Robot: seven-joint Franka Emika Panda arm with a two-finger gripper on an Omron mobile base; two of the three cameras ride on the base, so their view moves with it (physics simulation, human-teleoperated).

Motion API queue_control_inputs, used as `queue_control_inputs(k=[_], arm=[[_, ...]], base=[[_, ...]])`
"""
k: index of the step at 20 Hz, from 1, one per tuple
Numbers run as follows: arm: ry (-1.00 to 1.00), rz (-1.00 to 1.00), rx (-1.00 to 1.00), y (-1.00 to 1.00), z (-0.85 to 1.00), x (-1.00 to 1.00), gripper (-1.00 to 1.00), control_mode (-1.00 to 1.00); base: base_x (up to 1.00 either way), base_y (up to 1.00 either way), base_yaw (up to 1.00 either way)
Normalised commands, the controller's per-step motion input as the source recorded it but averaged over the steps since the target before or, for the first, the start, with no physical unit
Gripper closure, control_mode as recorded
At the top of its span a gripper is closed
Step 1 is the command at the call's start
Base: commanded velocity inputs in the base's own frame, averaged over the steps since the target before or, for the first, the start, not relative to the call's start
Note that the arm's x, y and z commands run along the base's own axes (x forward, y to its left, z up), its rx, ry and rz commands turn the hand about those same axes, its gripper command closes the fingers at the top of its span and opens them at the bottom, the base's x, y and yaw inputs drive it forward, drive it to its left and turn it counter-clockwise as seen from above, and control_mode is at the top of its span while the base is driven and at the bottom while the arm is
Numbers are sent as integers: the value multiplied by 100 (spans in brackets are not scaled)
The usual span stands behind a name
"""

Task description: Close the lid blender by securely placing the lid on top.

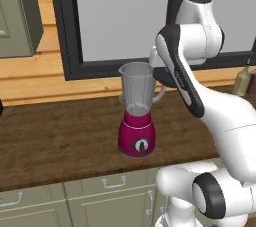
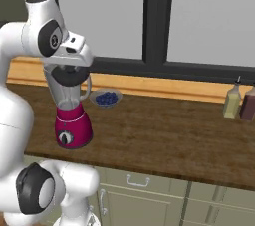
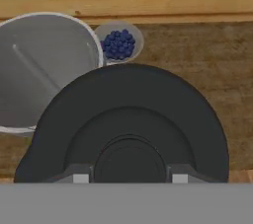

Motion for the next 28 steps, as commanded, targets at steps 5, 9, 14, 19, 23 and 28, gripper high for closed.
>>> queue_control_inputs(k=[5, 9, 14, 19, 23, 28], arm=[[0, 8, 0, 59, 5, 40, 100, -100], [1, 0, 0, 38, 15, 37, 100, -100], [4, 0, 0, 30, 6, 50, 100, -100], [2, -2, 0, 15, 0, 56, 100, -100], [1, -1, 0, 13, -9, 24, 100, -100], [5, -3, 3, 10, -33, 13, 100, -100]], base=[[0, 0, 0], [0, 0, 0], [0, 0, 0], [0, 0, 0], [0, 0, 0], [0, 0, 0]])
